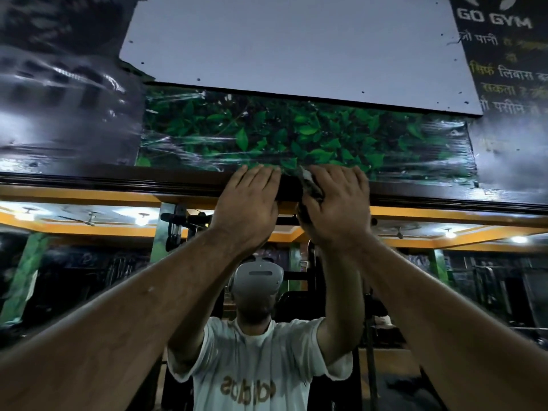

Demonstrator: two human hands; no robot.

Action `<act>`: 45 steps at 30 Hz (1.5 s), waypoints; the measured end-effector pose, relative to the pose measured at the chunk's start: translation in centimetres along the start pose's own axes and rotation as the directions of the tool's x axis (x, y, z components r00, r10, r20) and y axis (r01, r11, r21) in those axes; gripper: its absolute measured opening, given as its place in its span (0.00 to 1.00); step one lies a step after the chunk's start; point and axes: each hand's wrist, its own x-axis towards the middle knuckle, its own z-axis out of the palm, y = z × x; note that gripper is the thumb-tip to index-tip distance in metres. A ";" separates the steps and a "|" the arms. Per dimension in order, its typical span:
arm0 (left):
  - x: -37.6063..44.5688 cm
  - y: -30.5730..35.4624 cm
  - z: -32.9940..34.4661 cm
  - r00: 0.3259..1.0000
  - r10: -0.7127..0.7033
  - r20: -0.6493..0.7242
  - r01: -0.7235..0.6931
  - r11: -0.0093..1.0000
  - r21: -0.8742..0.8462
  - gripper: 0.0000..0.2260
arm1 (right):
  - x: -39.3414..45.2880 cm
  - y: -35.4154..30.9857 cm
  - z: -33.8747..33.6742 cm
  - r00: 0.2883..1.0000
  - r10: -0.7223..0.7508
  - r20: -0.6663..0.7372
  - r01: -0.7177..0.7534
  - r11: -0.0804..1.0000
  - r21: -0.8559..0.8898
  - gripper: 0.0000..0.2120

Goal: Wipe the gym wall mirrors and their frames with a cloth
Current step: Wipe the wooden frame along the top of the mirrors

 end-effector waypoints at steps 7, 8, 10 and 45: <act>-0.6 -3.1 -0.3 1.000 -0.023 0.009 0.023 1.000 -0.003 0.25 | 0.4 -5.1 1.7 0.989 0.143 -0.036 -0.143 0.990 -0.010 0.22; -0.5 -3.2 -0.4 1.000 -0.008 0.019 0.008 1.000 -0.019 0.25 | 0.5 -5.6 1.7 0.995 0.099 -0.024 -0.098 0.995 0.005 0.22; -0.5 -3.9 -0.7 0.999 0.026 0.030 -0.025 0.999 -0.035 0.25 | 0.7 -5.4 1.4 0.998 0.069 -0.005 -0.069 0.998 0.002 0.22; -5.7 -17.1 -4.2 0.989 -0.143 -0.042 0.141 0.989 -0.041 0.18 | 2.0 -19.2 5.1 0.973 0.232 0.000 -0.232 0.972 0.027 0.22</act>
